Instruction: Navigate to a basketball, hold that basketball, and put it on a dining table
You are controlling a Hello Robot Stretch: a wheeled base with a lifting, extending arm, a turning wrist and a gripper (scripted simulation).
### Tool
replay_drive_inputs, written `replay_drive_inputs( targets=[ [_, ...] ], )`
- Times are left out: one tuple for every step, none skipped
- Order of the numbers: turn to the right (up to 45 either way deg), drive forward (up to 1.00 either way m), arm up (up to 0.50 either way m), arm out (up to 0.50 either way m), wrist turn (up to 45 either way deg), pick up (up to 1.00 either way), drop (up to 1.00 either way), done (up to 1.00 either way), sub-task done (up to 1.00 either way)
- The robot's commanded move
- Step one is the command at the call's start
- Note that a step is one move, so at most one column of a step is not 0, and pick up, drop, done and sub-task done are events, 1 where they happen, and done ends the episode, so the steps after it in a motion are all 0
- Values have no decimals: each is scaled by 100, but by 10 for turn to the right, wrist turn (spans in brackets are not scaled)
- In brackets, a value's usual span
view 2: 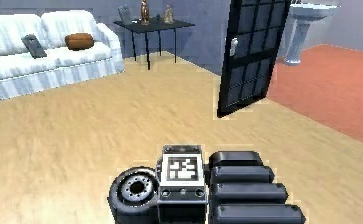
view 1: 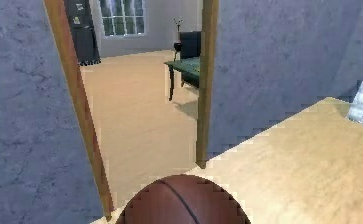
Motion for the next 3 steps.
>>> replay_drive_inputs(
  targets=[
    [-30, 0, 0, 0, 0, 0, 0, 0, 0],
    [0, 70, 0, 0, 0, 0, 0, 0, 0],
    [30, 0, 0, 0, 0, 0, 0, 0, 0]
  ],
)
